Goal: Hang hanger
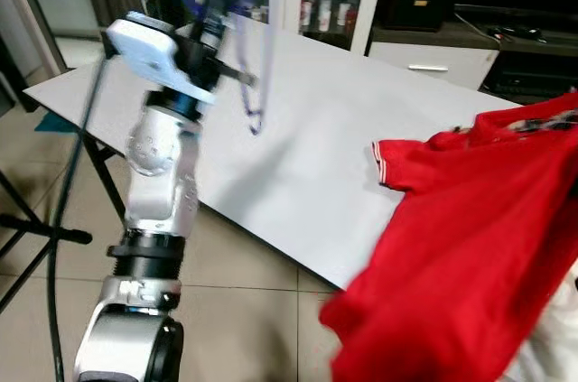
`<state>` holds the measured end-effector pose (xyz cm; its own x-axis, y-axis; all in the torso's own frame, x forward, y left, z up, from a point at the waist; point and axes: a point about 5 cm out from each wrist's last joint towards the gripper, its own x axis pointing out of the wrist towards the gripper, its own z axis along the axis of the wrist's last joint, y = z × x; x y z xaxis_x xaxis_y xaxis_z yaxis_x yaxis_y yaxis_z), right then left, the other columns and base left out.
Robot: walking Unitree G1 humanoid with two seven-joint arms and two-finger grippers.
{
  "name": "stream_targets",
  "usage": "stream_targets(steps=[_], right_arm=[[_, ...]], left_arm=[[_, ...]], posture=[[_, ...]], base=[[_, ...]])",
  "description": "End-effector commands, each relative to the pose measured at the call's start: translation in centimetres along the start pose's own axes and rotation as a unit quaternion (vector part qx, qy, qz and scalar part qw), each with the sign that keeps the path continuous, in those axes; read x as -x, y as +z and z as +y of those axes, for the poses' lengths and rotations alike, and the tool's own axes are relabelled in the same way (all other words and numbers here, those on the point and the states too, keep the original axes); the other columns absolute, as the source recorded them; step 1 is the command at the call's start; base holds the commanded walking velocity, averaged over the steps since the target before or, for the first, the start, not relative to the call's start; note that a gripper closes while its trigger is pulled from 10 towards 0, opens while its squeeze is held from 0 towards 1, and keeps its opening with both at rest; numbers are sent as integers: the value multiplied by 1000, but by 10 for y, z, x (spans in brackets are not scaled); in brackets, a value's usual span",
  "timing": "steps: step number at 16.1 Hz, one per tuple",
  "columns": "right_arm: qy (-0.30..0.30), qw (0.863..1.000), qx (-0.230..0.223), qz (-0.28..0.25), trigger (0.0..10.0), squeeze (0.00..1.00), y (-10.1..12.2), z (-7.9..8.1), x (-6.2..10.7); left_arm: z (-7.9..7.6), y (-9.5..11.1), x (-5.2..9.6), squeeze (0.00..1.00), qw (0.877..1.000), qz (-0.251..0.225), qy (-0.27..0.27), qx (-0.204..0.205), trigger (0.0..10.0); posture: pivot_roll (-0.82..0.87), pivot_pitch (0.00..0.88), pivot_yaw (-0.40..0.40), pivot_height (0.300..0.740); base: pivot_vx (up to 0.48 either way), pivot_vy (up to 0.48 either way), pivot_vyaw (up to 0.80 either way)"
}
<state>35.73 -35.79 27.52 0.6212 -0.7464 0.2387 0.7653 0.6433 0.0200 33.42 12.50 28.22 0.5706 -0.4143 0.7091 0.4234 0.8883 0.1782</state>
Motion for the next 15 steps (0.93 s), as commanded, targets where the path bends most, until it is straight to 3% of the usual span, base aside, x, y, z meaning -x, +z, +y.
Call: stream_targets(steps=[1, 3, 4, 6, 10, 12, 13, 14, 15], right_arm=[[61, 998, 9, 21, 0, 0, -5, 20, 6], [157, 983, 18, 97, 0, 0, -42, 57, 34], [166, 980, 13, 108, 0, 0, -48, 62, 39], [204, 971, -7, 124, 0, 0, -57, 81, 55], [260, 956, -38, 129, 0, 0, -58, 97, 66], [275, 952, -53, 125, 0, 0, -58, 102, 71], [284, 950, -55, 115, 0, 0, -58, 104, 73], [293, 949, -60, 101, 0, 0, -57, 107, 77], [295, 948, -62, 98, 0, 0, -57, 107, 78]], left_arm=[[-7, -1, 0, 0, 1000, 6, -22, 12, 10000], [-28, -12, 7, 0, 994, 39, -93, 51, 10000], [-36, -14, 11, 0, 989, 50, -123, 63, 10000], [-58, -25, 30, 0, 967, 96, -213, 102, 10000], [-59, -38, 52, 0, 954, 152, -231, 119, 10000], [-61, -41, 64, 0, 940, 181, -254, 137, 10000], [-61, -46, 73, 0, 930, 208, -273, 130, 10000], [-59, -53, 81, 0, 928, 235, -273, 96, 10000], [-58, -54, 82, 0, 928, 239, -271, 90, 10000]], posture=[[65, 26, -26, 740], [72, 26, -26, 740], [75, 25, -26, 740], [80, 24, -25, 740], [83, 21, -24, 740], [86, 22, -25, 740], [86, 22, -25, 740], [86, 22, -25, 740], [86, 22, -25, 740]], base=[[0, 0, 0], [0, 0, 0], [0, 0, 0], [0, 0, 0], [0, 0, 0], [0, 0, 0], [0, 0, 0], [0, 0, 0], [0, 0, 0]])
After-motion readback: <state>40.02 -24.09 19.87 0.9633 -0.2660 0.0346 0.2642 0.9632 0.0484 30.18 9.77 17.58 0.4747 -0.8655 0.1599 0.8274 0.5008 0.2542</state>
